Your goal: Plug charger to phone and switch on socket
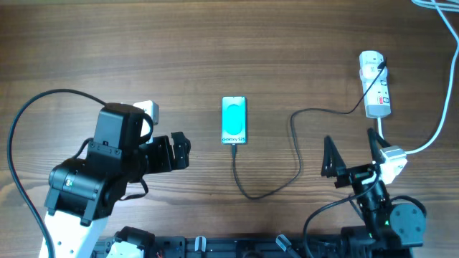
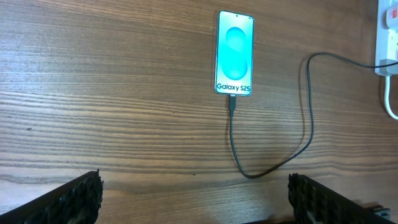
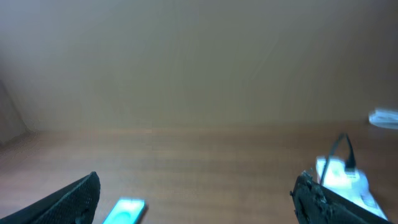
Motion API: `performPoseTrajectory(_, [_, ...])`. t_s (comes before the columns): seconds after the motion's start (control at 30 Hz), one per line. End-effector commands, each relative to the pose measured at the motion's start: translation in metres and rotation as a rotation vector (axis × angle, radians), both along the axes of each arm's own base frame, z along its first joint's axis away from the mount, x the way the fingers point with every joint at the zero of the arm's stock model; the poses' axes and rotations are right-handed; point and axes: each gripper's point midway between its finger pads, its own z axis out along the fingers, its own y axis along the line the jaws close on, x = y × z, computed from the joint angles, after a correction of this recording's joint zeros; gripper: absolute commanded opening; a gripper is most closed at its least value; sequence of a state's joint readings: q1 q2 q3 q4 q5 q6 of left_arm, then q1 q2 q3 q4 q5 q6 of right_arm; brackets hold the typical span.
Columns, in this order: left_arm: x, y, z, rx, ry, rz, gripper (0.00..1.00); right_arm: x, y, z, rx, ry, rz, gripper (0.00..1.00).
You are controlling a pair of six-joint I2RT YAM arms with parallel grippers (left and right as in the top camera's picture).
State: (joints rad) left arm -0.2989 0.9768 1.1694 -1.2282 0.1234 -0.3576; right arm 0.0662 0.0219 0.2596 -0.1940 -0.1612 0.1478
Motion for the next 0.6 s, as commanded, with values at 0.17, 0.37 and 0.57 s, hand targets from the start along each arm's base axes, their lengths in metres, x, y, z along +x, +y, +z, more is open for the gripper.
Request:
performPoseTrajectory(0.17, [0.001,0.003,-0.003,0.015,0.002,0.005,1.00,0.016,0.005,-0.026,-0.006,-0.139,0.019,1.00])
performPoseTrajectory(0.37, [0.001,0.003,-0.003,0.015,0.002,0.005,1.00,0.022,-0.009,-0.044,-0.005,-0.068,-0.060,1.00])
performPoseTrajectory(0.57, [0.001,0.003,-0.003,0.015,0.002,0.005,1.00,0.024,-0.017,-0.071,-0.060,0.033,-0.103,1.00])
